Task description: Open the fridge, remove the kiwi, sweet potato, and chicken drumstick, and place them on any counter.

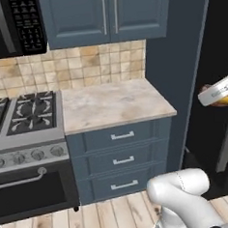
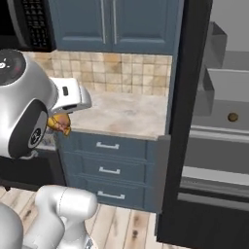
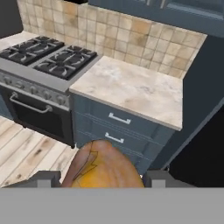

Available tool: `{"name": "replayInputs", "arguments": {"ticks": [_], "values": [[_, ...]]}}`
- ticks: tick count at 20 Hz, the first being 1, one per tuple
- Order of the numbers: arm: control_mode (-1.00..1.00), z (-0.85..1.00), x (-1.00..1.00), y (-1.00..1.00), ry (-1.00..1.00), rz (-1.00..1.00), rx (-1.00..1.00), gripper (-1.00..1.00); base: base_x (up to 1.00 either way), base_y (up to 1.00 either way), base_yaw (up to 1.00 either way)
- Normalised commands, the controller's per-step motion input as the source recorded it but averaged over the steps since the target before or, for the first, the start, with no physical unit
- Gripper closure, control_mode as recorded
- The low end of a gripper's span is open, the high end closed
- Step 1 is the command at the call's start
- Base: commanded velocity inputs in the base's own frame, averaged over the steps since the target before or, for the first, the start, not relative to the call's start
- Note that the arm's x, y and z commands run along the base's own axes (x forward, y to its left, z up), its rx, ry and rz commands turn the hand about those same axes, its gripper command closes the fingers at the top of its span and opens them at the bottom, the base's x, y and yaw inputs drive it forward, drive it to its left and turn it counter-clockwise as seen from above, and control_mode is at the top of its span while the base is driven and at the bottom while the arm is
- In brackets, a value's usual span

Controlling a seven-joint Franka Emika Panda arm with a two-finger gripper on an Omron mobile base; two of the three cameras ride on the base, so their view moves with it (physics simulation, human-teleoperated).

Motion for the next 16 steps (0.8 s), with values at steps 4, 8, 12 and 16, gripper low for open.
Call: {"name": "replayInputs", "arguments": {"ticks": [4, 8, 12, 16], "values": [[1.0, 0.0, 0.0, 0.0, 0.0, 0.0, 0.0, 1.0, 0.95, 0.36, 0.0], [1.0, 0.0, 0.0, 0.0, 0.0, 0.0, 0.0, 1.0, 0.79, 0.42, 0.0], [1.0, 0.0, 0.0, 0.0, 0.0, 0.0, 0.0, 1.0, 0.56, 0.35, 0.0], [1.0, 0.0, 0.0, 0.0, 0.0, 0.0, 0.0, 1.0, 0.46, 0.3, 0.0]]}}
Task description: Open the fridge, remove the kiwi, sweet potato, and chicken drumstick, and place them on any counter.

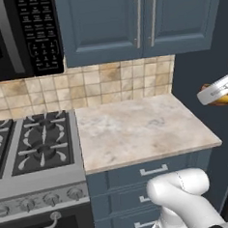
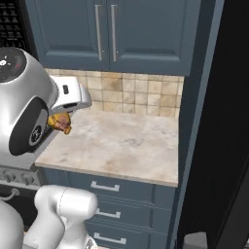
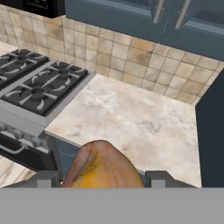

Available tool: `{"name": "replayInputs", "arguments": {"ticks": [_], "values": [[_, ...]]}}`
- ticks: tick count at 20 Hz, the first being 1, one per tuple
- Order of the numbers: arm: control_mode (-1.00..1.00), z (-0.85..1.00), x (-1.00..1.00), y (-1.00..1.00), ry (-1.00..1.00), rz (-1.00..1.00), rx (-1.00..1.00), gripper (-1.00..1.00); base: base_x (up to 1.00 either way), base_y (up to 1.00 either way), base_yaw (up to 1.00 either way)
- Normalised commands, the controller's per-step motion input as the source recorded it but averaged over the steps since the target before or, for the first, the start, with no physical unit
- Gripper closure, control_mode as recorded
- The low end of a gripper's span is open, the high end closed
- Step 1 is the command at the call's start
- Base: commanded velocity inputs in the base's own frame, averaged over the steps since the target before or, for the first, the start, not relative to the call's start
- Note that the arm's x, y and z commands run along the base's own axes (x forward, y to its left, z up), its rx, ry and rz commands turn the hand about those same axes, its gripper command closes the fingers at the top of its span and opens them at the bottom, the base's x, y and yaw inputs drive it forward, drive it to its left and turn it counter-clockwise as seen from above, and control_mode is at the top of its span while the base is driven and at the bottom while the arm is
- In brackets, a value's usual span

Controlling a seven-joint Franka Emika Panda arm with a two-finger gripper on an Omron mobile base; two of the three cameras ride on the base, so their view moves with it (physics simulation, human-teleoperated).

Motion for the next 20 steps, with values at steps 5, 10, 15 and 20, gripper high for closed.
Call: {"name": "replayInputs", "arguments": {"ticks": [5, 10, 15, 20], "values": [[1.0, 0.0, 0.0, 0.0, 0.0, 0.0, 0.0, 1.0, 0.32, 0.26, 0.0], [1.0, 0.0, 0.0, 0.0, 0.0, 0.0, 0.0, 1.0, 0.27, 0.23, 0.0], [1.0, 0.0, 0.0, 0.0, 0.0, 0.0, 0.0, 1.0, 0.5, 0.24, 0.0], [1.0, 0.0, 0.0, 0.0, 0.0, 0.0, 0.0, 1.0, 0.46, 0.19, 0.0]]}}
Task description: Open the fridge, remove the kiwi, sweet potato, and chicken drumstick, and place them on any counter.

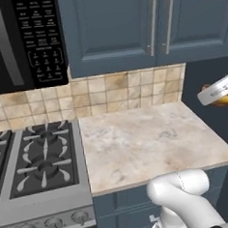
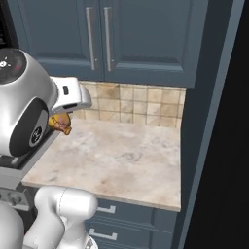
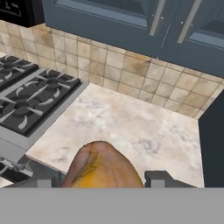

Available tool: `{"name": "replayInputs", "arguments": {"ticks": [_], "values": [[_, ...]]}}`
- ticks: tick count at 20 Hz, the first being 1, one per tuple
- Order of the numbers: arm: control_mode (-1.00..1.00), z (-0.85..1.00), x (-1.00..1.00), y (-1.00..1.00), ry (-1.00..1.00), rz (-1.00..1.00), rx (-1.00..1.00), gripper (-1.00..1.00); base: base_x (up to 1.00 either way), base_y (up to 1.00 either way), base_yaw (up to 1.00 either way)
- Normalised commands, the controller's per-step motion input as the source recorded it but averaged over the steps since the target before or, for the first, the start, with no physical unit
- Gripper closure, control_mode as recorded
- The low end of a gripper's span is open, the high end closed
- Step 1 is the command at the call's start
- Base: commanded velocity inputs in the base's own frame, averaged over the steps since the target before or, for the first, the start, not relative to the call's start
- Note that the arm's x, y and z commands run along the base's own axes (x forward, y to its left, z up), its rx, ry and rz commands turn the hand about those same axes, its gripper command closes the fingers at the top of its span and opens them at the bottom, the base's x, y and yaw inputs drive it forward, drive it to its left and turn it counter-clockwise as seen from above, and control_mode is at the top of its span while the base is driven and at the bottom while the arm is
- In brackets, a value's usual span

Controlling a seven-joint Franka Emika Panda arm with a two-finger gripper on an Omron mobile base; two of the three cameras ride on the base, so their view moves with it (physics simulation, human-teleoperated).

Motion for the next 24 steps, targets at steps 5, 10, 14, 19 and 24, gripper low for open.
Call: {"name": "replayInputs", "arguments": {"ticks": [5, 10, 14, 19, 24], "values": [[1.0, 0.0, 0.0, 0.0, 0.0, 0.0, 0.0, 1.0, 0.33, 0.13, 0.0], [-1.0, -0.05, 0.0, 0.0, 0.03, 0.0, -0.01, 1.0, 0.05, 0.01, 0.0], [-1.0, -0.1, 0.0, 0.0, 0.06, 0.0, -0.02, 1.0, 0.0, 0.0, 0.0], [-1.0, -0.2, 0.1, 0.0, 0.1, 0.0, -0.02, 1.0, 0.0, 0.0, 0.0], [-1.0, -0.4, 0.31, 0.0, 0.07, 0.0, 0.0, 1.0, 0.0, 0.0, 0.0]]}}
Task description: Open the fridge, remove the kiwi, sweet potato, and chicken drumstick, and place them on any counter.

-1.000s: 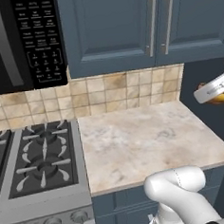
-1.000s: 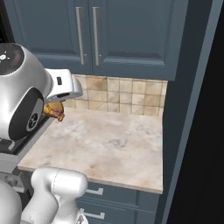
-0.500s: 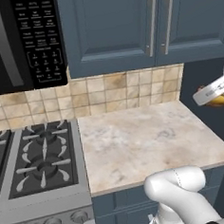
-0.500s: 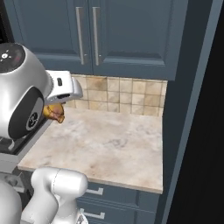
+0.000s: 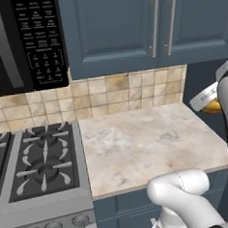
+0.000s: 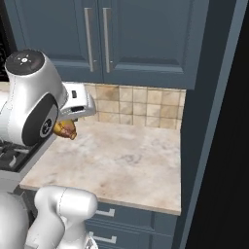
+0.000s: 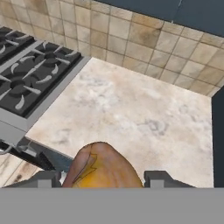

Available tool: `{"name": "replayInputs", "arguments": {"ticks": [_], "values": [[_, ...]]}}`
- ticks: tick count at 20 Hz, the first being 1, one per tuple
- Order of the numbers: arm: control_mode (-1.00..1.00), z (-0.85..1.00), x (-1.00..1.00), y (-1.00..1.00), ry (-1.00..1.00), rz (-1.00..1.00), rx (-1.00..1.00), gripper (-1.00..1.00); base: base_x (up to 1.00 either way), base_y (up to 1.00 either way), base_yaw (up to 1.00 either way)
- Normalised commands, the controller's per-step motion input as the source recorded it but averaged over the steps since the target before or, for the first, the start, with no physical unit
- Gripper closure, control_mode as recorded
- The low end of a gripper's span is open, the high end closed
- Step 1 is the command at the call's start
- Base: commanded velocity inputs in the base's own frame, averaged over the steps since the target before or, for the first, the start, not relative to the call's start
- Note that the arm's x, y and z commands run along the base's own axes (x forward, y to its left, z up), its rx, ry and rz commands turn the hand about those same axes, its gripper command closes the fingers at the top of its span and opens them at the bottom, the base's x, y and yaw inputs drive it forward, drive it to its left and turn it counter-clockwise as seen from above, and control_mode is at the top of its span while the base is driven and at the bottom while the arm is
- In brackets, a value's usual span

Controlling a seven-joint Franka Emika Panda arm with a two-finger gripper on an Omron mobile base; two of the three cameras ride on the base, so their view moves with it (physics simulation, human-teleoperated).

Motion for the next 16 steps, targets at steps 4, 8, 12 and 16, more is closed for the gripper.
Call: {"name": "replayInputs", "arguments": {"ticks": [4, 8, 12, 16], "values": [[-1.0, -0.46, 0.41, 0.0, 0.04, 0.01, 0.0, 1.0, 0.0, 0.0, 0.0], [-1.0, -0.56, 0.47, 0.0, 0.06, 0.02, 0.0, 1.0, 0.0, 0.0, 0.0], [-1.0, -0.67, 0.61, 0.0, 0.06, 0.0, -0.01, 1.0, 0.0, 0.0, 0.0], [-1.0, -0.68, 0.61, 0.0, 0.04, 0.0, 0.0, 1.0, 0.0, 0.0, 0.0]]}}
